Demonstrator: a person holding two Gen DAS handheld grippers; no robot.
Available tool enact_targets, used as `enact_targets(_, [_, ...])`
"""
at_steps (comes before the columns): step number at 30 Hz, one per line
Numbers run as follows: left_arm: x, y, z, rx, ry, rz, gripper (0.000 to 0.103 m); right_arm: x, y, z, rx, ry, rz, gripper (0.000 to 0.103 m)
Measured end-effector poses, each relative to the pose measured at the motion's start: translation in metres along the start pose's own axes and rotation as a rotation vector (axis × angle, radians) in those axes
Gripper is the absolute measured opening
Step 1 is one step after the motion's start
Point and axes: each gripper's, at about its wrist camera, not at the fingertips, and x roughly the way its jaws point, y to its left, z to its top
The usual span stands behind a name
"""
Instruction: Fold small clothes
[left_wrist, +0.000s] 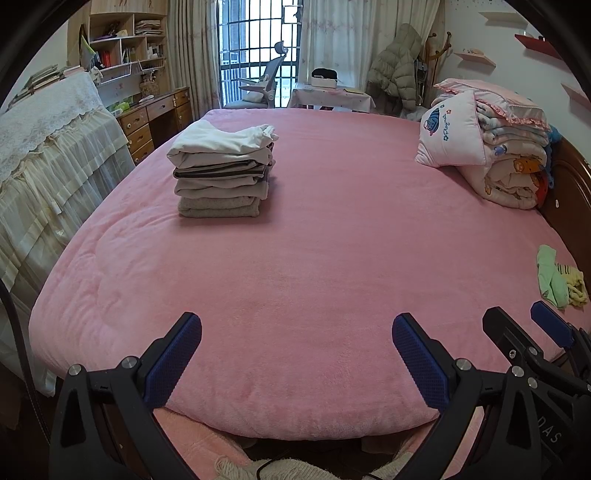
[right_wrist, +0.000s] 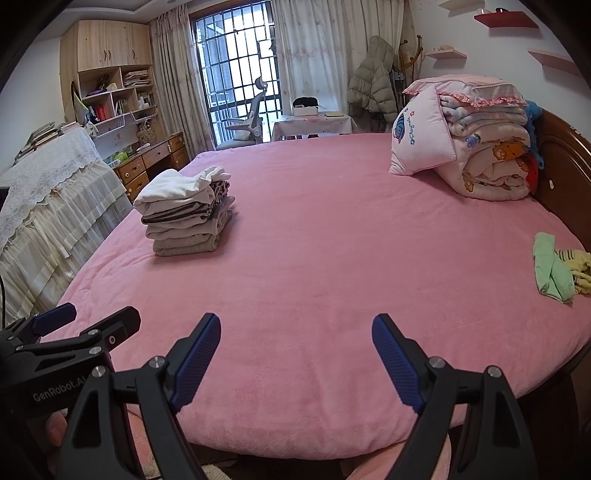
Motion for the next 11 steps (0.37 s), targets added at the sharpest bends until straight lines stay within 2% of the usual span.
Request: enact_targets(11, [-0.0013,0.0016,-0.0016,-0.002,0.008,-0.001,0.102,0.0,0.0002,0.0,0.002,0.004,-0.001,0.085])
